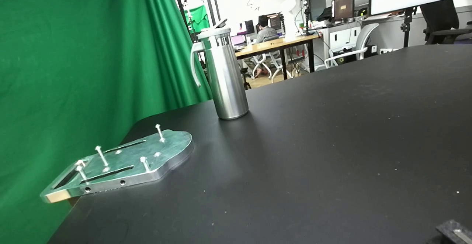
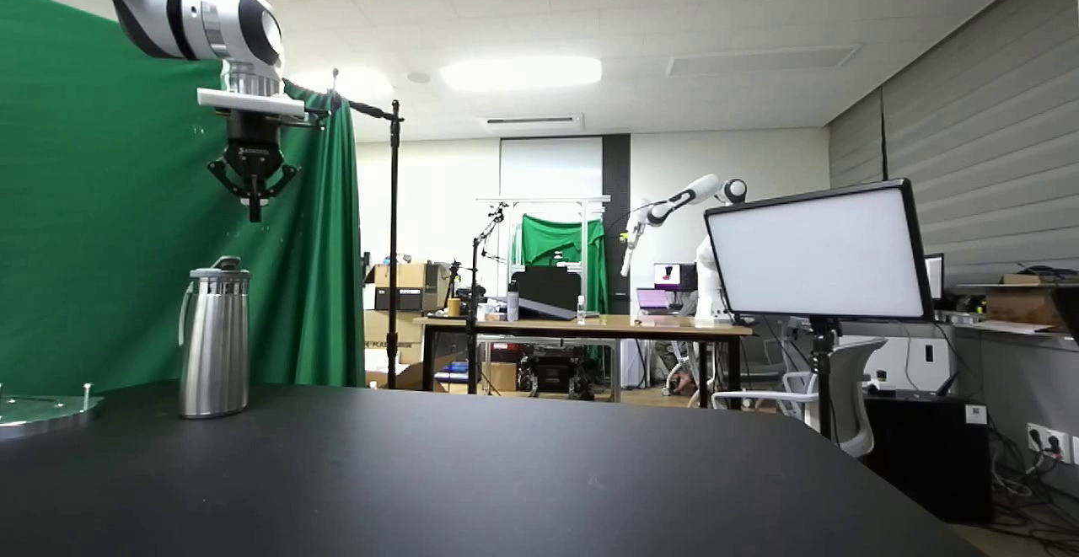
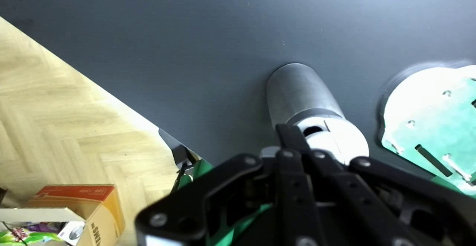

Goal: Close the mouth of the flask

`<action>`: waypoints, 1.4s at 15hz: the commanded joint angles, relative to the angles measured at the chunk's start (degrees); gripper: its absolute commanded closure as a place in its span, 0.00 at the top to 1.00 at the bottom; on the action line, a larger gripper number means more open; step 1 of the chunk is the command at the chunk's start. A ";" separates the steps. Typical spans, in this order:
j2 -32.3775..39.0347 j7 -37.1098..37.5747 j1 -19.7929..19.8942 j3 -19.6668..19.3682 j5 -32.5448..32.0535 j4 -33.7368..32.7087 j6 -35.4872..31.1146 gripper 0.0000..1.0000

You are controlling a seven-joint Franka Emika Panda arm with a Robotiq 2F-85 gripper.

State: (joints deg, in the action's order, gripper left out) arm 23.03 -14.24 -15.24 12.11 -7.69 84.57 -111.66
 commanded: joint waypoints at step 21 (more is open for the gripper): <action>21.19 -2.52 -6.43 -0.90 -3.40 -28.12 18.94 0.00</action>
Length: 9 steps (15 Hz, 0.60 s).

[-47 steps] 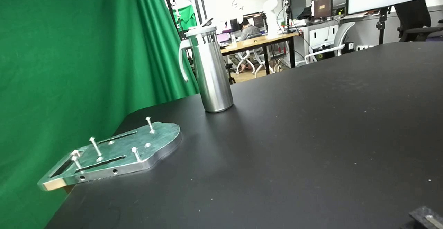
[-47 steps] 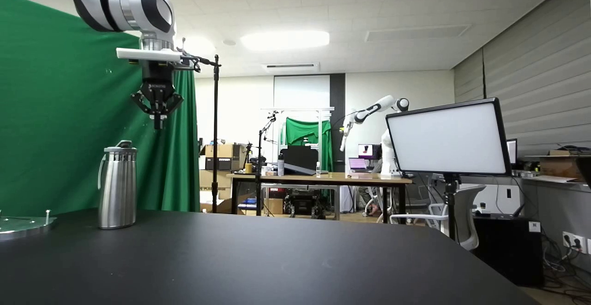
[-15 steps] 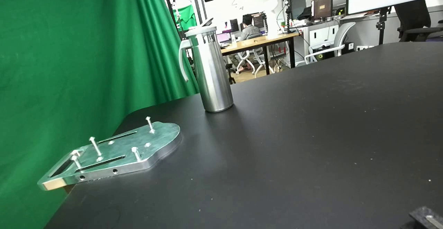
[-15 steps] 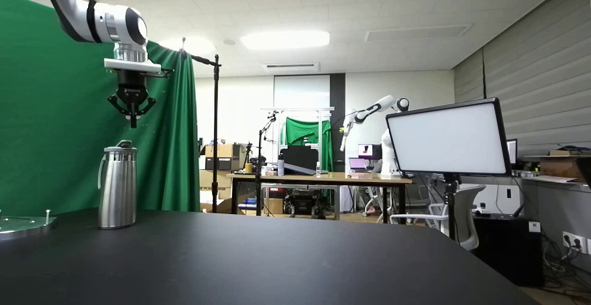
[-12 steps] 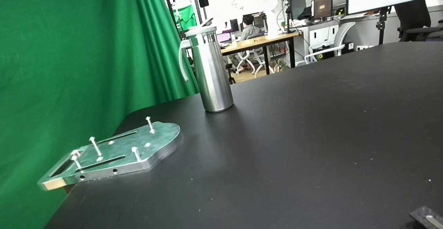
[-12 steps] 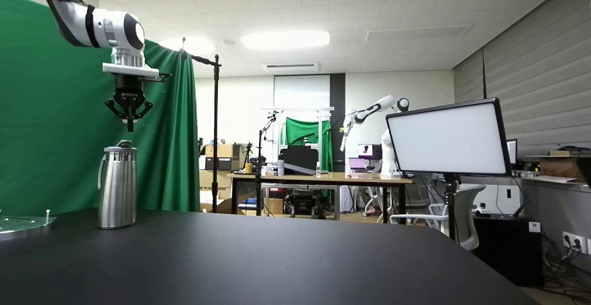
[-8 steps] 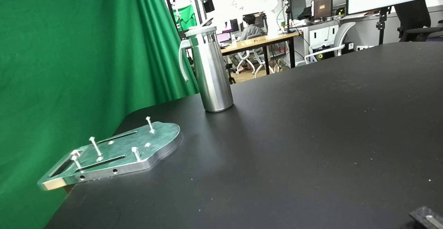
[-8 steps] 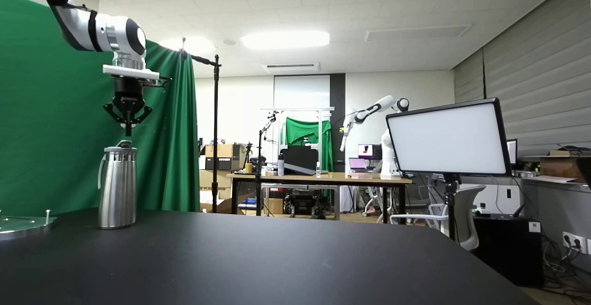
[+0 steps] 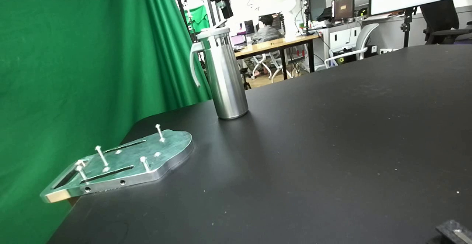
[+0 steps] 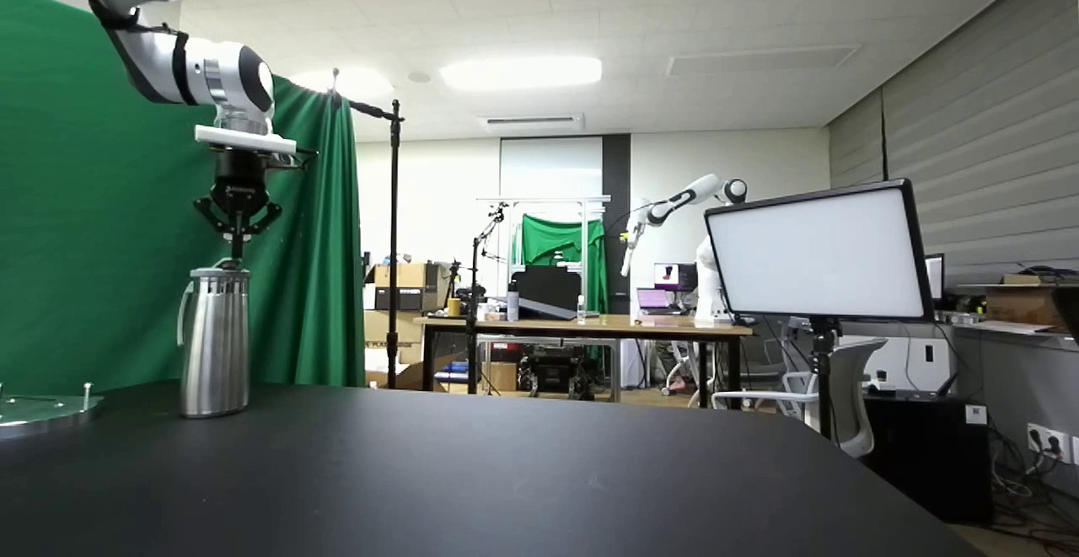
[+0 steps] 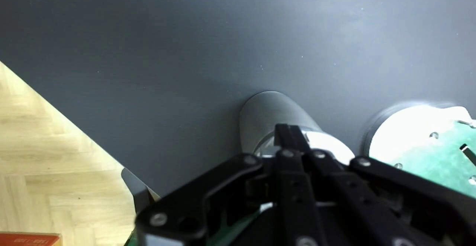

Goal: Close the mouth of the flask

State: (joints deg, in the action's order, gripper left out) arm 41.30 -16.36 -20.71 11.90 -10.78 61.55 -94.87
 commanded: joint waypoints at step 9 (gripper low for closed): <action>4.46 -0.40 -1.43 -0.78 -0.76 -8.21 3.31 0.00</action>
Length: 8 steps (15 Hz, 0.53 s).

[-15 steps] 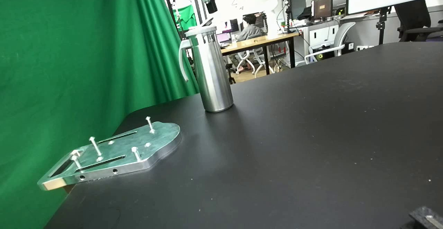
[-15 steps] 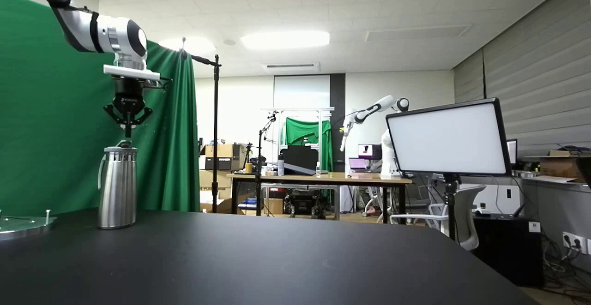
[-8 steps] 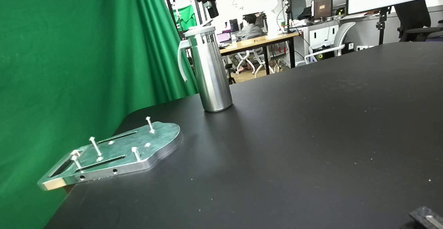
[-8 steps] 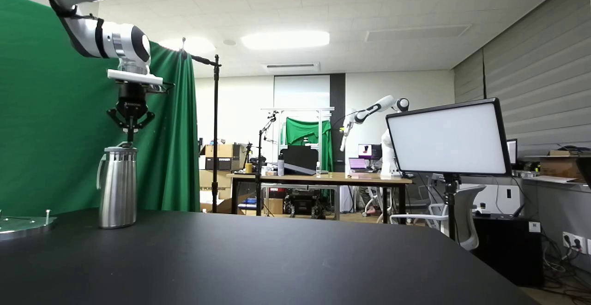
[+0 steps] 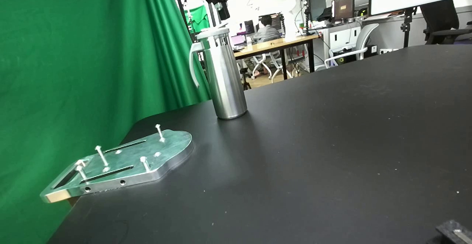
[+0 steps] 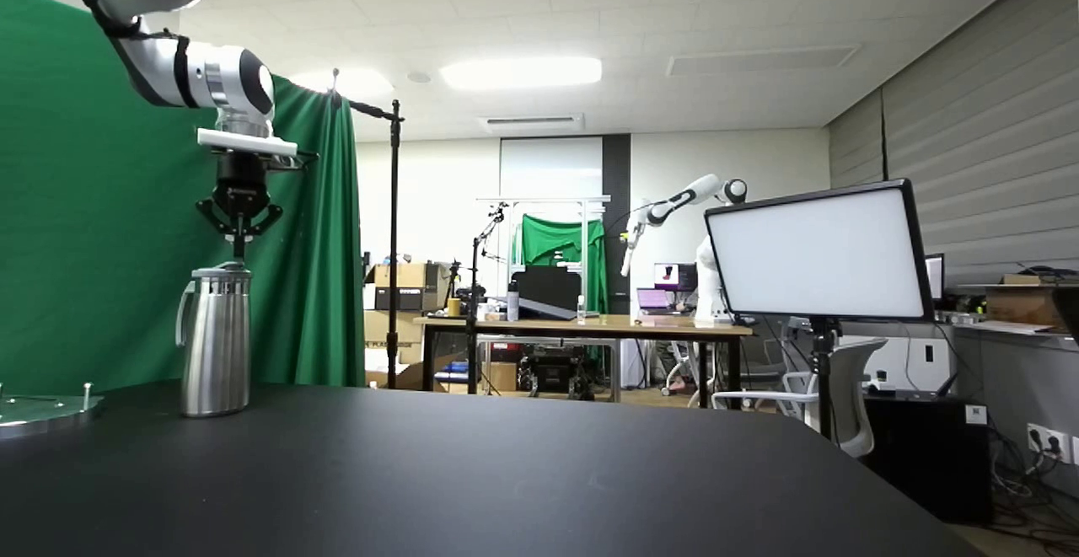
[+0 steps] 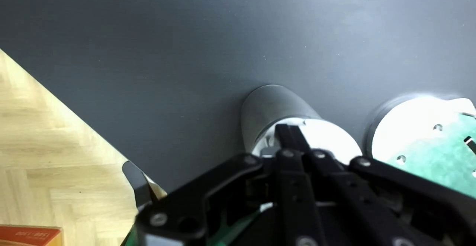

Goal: Close the mouth of the flask

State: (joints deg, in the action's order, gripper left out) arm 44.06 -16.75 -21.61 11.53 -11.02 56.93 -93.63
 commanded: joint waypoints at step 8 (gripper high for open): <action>5.16 -0.22 -0.23 -0.80 -0.24 -6.18 3.04 0.00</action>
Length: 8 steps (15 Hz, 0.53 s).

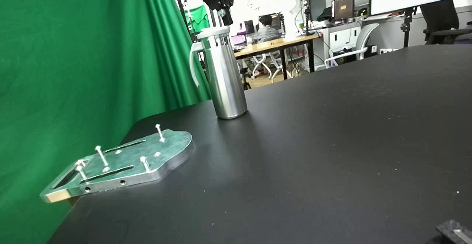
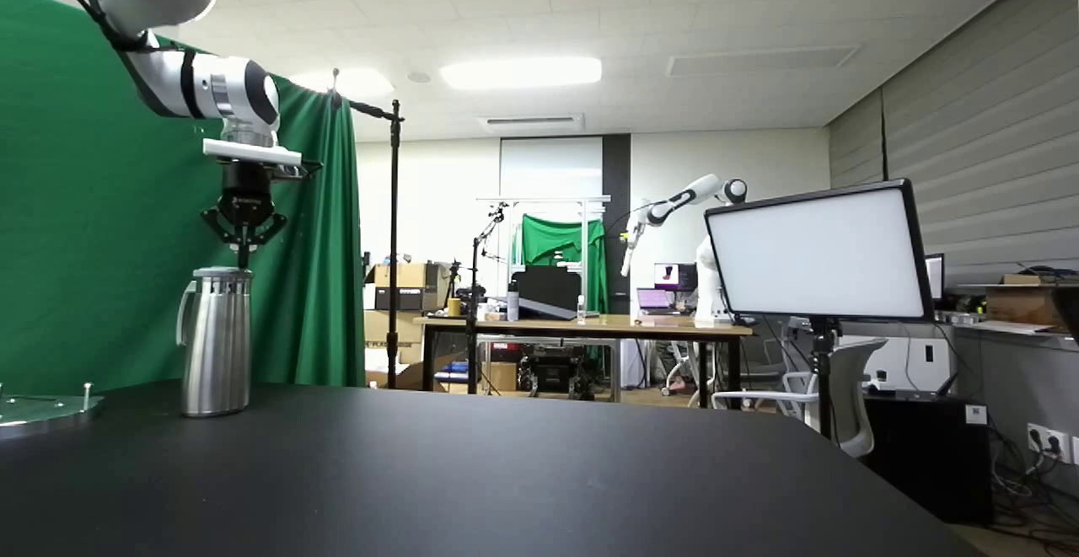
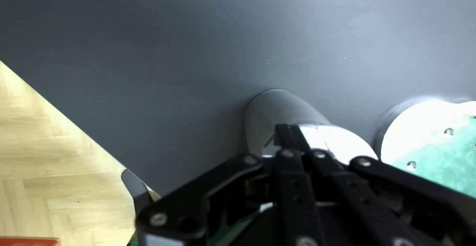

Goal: Close the mouth of the flask

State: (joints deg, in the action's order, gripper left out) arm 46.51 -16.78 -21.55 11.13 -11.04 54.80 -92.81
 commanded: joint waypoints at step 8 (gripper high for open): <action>-2.40 -1.58 -0.34 1.22 0.12 -3.08 -1.29 0.00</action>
State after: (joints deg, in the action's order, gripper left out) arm 47.02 -17.56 -21.73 11.71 -10.98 51.84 -93.26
